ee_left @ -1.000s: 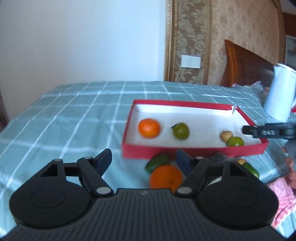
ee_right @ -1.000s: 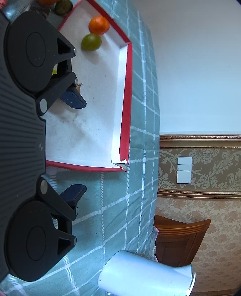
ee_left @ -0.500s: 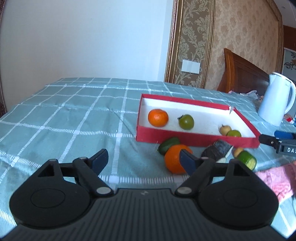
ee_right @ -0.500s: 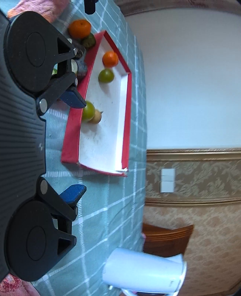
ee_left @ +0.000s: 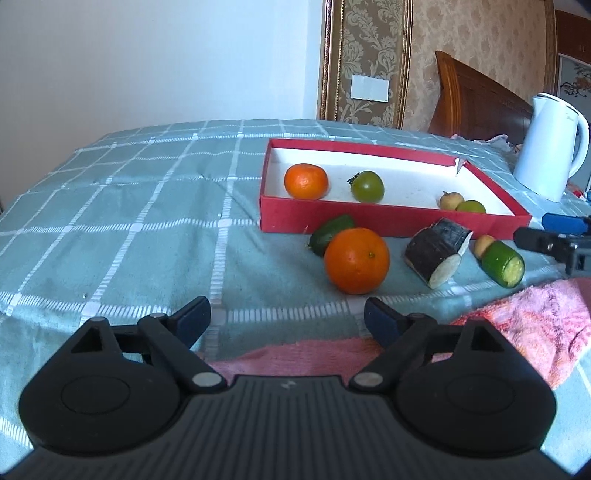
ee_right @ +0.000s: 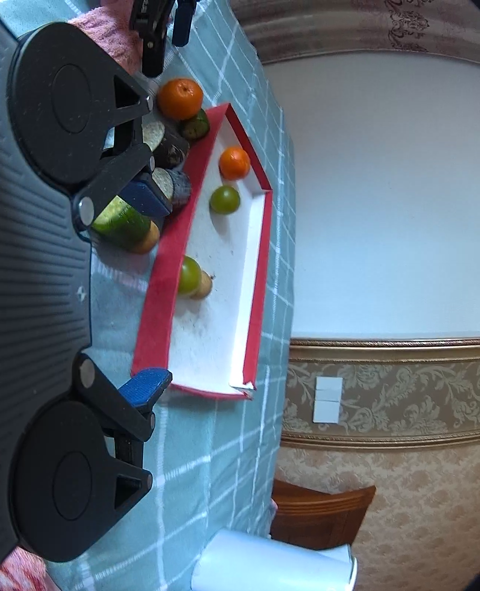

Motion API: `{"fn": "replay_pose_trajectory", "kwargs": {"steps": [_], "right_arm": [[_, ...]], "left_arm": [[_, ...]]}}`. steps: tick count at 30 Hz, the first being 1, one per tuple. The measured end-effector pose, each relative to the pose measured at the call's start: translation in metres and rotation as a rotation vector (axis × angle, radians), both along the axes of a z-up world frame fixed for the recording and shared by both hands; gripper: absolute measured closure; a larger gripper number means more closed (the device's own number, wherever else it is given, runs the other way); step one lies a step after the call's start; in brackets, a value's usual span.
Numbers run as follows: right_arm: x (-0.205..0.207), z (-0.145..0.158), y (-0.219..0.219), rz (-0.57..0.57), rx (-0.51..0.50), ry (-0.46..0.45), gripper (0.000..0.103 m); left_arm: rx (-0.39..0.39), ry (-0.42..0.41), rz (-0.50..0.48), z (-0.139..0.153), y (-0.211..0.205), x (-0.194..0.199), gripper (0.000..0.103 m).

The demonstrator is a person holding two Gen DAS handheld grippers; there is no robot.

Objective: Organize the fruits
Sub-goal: 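Grasp the green cucumber piece with the right gripper and lift it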

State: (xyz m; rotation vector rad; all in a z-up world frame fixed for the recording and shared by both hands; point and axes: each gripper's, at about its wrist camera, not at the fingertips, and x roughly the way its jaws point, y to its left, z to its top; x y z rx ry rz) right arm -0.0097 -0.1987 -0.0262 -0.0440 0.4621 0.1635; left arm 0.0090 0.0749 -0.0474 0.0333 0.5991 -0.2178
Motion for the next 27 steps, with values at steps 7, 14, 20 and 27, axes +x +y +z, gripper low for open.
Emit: {"fn": "replay_pose_trajectory", "kwargs": {"steps": [7, 14, 20, 27], "right_arm": [[0.000, -0.002, 0.006, 0.013, 0.002, 0.021, 0.014], [0.009, -0.008, 0.014, 0.012, 0.033, 0.098, 0.014], [0.015, -0.012, 0.021, -0.003, 0.027, 0.144, 0.015], [0.016, -0.016, 0.043, 0.009, -0.052, 0.173, 0.045]], "left_arm": [[0.054, 0.011, 0.010, -0.003, -0.009, 0.004, 0.009], [0.051, 0.034, 0.040, -0.004, -0.006, 0.009, 0.000], [0.052, 0.031, 0.037, -0.004, -0.006, 0.008, 0.000], [0.051, 0.030, 0.035, -0.004, -0.006, 0.008, 0.000]]}}
